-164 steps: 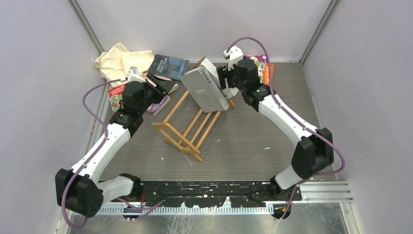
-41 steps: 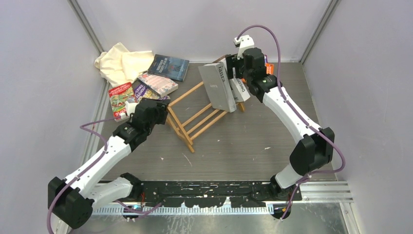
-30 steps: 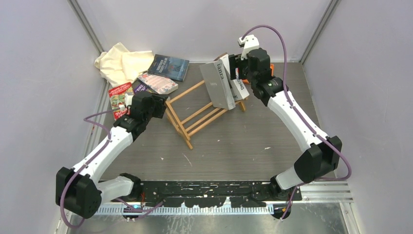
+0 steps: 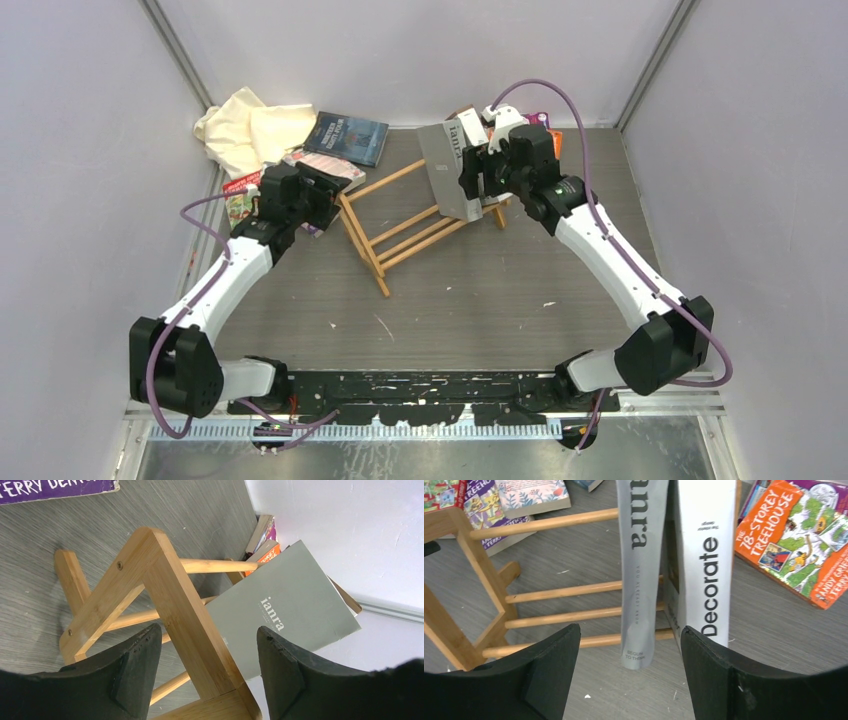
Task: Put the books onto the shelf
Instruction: Adjust the book on the shelf.
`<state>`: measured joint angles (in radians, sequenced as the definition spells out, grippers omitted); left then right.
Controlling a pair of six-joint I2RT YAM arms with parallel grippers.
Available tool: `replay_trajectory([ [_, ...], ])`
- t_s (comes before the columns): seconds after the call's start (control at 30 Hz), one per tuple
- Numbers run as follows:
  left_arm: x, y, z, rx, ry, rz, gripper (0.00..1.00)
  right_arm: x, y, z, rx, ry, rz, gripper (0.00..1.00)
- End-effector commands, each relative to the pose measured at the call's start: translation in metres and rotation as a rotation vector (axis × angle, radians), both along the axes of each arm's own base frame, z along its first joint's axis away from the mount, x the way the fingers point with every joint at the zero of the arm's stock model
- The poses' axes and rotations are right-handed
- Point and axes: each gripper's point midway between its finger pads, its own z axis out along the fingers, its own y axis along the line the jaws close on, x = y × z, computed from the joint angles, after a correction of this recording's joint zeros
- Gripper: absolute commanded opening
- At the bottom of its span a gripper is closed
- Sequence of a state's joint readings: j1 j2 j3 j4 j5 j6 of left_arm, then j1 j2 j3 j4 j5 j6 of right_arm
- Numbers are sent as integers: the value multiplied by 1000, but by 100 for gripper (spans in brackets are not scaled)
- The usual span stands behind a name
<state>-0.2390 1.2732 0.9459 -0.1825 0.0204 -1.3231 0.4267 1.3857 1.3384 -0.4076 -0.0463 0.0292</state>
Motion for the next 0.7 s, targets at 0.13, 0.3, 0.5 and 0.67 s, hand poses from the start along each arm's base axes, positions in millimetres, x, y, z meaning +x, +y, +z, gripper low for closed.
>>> replay_trajectory([
  [0.13, 3, 0, 52, -19, -141, -16, 70, -11, 22, 0, 57, 10, 61, 78],
  [0.3, 3, 0, 57, -23, -151, -16, 70, -6, 24, -12, 44, 25, 55, 78],
  [0.5, 2, 0, 60, -30, -158, -13, 70, 2, 27, -28, 31, 40, 53, 77],
  [0.67, 2, 1, 61, -32, -165, -8, 70, 9, 24, -39, 9, 31, 30, 77],
])
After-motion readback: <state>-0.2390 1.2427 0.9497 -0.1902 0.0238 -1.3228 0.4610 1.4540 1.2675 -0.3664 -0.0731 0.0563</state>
